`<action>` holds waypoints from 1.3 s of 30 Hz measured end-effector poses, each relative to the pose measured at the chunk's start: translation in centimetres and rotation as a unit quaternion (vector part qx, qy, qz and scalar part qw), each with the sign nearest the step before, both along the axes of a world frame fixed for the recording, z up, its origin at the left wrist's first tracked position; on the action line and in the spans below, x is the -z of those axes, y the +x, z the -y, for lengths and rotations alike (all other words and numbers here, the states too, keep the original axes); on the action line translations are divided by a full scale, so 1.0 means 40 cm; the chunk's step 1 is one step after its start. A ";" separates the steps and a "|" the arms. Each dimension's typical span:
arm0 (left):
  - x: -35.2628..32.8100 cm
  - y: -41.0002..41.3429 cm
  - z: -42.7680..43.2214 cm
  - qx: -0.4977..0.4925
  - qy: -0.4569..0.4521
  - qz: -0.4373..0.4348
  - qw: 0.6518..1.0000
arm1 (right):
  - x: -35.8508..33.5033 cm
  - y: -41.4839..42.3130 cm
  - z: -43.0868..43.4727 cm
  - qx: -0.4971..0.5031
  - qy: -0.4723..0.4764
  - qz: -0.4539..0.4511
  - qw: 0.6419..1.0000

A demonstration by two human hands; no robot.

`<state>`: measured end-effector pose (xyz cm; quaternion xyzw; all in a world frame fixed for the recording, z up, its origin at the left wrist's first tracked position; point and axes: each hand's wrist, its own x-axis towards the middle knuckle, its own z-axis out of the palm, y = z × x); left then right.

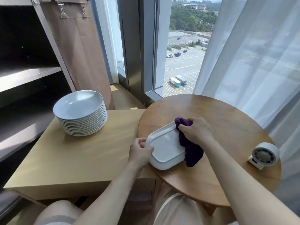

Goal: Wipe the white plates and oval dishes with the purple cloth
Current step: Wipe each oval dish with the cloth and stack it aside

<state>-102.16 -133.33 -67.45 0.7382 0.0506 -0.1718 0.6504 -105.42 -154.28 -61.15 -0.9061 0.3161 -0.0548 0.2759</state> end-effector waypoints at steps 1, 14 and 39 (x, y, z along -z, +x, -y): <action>0.001 0.001 0.000 -0.001 0.002 0.001 1.000 | 0.014 -0.017 -0.009 0.016 -0.006 0.016 1.000; -0.015 0.008 0.005 -0.025 0.005 -0.027 0.999 | 0.093 -0.122 -0.052 0.122 0.109 0.174 0.971; -0.030 0.003 0.006 -0.008 0.036 -0.061 0.997 | 0.070 -0.037 -0.086 0.000 -0.126 0.028 0.992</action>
